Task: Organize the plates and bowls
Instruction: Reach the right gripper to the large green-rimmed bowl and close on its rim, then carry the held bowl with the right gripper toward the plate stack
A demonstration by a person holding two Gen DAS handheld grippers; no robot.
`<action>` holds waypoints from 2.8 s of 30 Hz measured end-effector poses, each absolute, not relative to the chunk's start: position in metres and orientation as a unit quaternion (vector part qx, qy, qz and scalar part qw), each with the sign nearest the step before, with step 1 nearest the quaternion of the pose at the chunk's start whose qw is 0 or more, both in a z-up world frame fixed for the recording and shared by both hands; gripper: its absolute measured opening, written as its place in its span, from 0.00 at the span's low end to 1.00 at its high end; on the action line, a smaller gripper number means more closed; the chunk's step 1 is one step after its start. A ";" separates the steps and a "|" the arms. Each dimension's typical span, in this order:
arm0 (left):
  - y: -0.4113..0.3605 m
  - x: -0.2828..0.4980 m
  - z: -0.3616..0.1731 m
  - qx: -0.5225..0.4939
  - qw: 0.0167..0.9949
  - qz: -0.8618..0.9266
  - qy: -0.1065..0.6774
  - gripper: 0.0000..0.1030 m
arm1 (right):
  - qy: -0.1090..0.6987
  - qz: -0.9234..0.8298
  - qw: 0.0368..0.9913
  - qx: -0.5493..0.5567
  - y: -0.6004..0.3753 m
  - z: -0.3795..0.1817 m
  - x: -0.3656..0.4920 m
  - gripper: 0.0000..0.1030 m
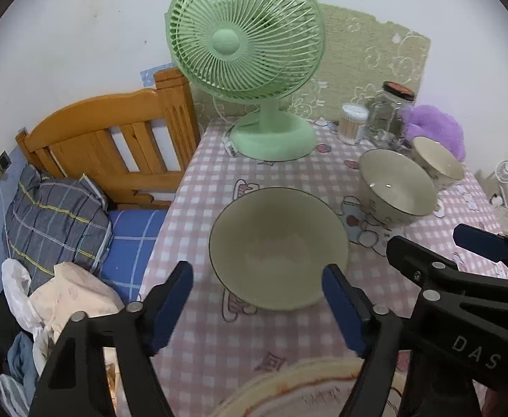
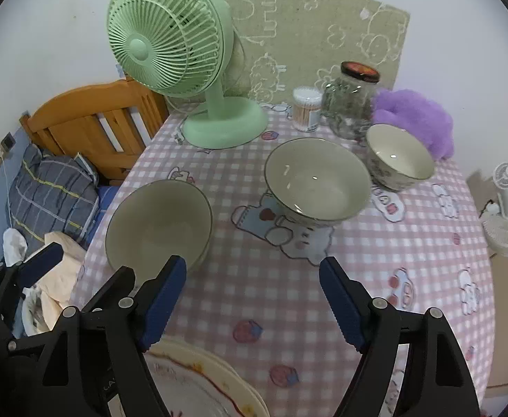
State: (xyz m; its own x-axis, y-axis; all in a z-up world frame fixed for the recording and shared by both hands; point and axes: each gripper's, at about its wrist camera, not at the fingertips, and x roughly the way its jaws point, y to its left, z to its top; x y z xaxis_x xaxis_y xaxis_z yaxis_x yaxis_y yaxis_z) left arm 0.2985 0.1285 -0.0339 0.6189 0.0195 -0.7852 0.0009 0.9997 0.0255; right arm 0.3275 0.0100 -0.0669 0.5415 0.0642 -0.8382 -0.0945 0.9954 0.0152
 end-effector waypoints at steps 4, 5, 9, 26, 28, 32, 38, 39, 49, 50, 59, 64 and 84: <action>0.136 0.316 -0.042 0.006 0.898 0.017 0.439 0.74 | 0.476 0.056 0.878 -0.007 0.016 -0.076 0.345 0.79; 0.139 0.321 -0.045 0.001 0.897 0.018 0.441 0.74 | 0.476 0.059 0.877 -0.006 0.018 -0.079 0.352 0.78; 0.147 0.338 -0.056 -0.010 0.893 0.024 0.448 0.70 | 0.478 0.066 0.876 -0.005 0.028 -0.089 0.368 0.69; 0.153 0.370 -0.093 -0.014 0.876 0.049 0.480 0.22 | 0.506 0.076 0.859 -0.011 0.054 -0.131 0.403 0.15; 0.154 0.370 -0.093 -0.012 0.876 0.057 0.479 0.18 | 0.503 0.075 0.861 -0.015 0.055 -0.131 0.402 0.15; 0.155 0.371 -0.093 -0.010 0.873 0.054 0.485 0.17 | 0.506 0.072 0.860 -0.018 0.056 -0.130 0.402 0.15; 0.152 0.363 -0.086 0.003 0.870 0.045 0.490 0.16 | 0.511 0.063 0.857 -0.018 0.056 -0.124 0.394 0.15; 0.150 0.361 -0.083 0.006 0.872 0.044 0.488 0.16 | 0.514 0.062 0.855 -0.014 0.054 -0.123 0.392 0.15; 0.136 0.334 -0.053 0.007 0.880 0.013 0.474 0.17 | 0.505 0.028 0.863 0.006 0.038 -0.089 0.356 0.15; 0.134 0.331 -0.049 0.008 0.882 0.008 0.471 0.17 | 0.501 0.023 0.865 0.006 0.036 -0.084 0.351 0.15; 0.113 0.300 -0.017 0.022 0.891 -0.031 0.453 0.16 | 0.479 -0.012 0.878 0.020 0.021 -0.047 0.311 0.15; 0.094 0.279 -0.006 0.040 0.895 -0.047 0.442 0.17 | 0.471 -0.035 0.880 0.048 0.001 -0.037 0.282 0.15; -0.018 0.211 -0.035 0.038 0.870 -0.057 0.489 0.17 | 0.515 -0.035 0.857 0.015 -0.108 -0.052 0.208 0.15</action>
State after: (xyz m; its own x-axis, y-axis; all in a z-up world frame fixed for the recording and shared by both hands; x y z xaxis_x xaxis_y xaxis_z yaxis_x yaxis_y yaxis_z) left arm 0.2113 -0.0178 -0.0352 0.5158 -0.0613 -0.8545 0.1357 0.9907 0.0109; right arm 0.2081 -0.1076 -0.0522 0.4680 -0.0449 -0.8826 0.0764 0.9970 -0.0102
